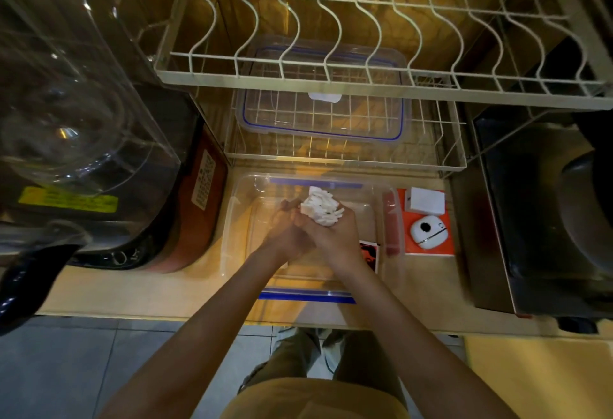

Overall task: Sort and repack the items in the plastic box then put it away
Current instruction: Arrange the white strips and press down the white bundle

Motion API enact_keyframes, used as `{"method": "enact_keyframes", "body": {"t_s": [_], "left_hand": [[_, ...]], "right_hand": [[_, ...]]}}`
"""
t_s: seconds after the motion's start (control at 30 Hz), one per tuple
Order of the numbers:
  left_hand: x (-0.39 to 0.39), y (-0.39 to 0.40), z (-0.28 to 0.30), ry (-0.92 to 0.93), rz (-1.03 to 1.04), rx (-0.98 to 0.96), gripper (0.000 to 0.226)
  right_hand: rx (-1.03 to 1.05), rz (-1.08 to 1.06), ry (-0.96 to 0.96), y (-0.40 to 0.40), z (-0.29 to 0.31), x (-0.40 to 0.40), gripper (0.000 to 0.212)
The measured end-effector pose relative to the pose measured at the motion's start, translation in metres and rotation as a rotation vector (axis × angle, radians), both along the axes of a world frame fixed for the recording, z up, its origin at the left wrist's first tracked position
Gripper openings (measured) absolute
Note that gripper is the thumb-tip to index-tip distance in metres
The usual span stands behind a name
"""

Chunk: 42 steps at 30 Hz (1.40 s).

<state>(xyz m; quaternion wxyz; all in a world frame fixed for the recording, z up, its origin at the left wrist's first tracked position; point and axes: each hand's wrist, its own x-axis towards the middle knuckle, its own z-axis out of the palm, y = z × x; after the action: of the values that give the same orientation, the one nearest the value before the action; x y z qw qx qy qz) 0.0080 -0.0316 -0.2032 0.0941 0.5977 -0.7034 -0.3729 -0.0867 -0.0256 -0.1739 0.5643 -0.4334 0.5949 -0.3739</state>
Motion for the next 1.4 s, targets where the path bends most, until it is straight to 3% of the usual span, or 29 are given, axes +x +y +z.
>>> {"method": "enact_keyframes", "body": {"t_s": [0.1,0.17,0.23,0.3,0.37,0.43,0.57,0.67,0.77,0.83,1.2,1.4], "left_hand": [[0.002,0.004,0.005,0.165,0.051,-0.055,0.061],[0.002,0.006,0.013,0.252,0.135,-0.066,0.063],[0.004,0.007,0.02,0.257,0.208,-0.028,0.06],[0.009,0.008,0.022,0.197,0.219,-0.008,0.05],[0.018,0.007,0.023,0.035,0.151,0.009,0.041],[0.028,0.004,0.028,-0.129,0.06,0.062,0.037],[0.035,0.002,0.038,-0.444,-0.116,0.102,0.028],[0.029,0.004,0.036,-0.619,-0.216,0.07,0.027],[0.022,0.007,0.03,-0.671,-0.241,0.039,0.035],[0.02,0.011,0.027,-0.647,-0.253,0.042,0.039],[0.039,0.041,0.027,-0.325,-0.166,0.126,0.036],[0.039,0.057,0.023,-0.201,-0.056,0.044,0.037]], "right_hand": [[-0.002,-0.031,-0.055,0.002,0.006,-0.001,0.02],[0.076,-0.097,-0.124,0.001,0.008,0.0,0.017],[0.236,-0.149,-0.264,-0.001,0.008,0.001,0.029],[0.312,-0.077,-0.325,-0.004,0.011,-0.005,0.039],[0.291,0.014,-0.355,-0.004,0.015,-0.016,0.024],[0.267,0.048,-0.366,-0.004,0.018,-0.031,0.028],[0.085,0.254,-0.043,-0.009,0.022,-0.053,0.036],[-0.051,0.635,0.324,-0.011,0.022,-0.045,0.051],[-0.146,1.025,0.826,-0.006,0.01,-0.022,0.065],[-0.186,1.093,1.0,-0.004,-0.001,-0.01,0.058],[-0.244,1.088,0.926,0.004,-0.027,-0.001,0.029],[-0.128,1.095,0.843,0.002,-0.029,-0.006,0.058]]}}
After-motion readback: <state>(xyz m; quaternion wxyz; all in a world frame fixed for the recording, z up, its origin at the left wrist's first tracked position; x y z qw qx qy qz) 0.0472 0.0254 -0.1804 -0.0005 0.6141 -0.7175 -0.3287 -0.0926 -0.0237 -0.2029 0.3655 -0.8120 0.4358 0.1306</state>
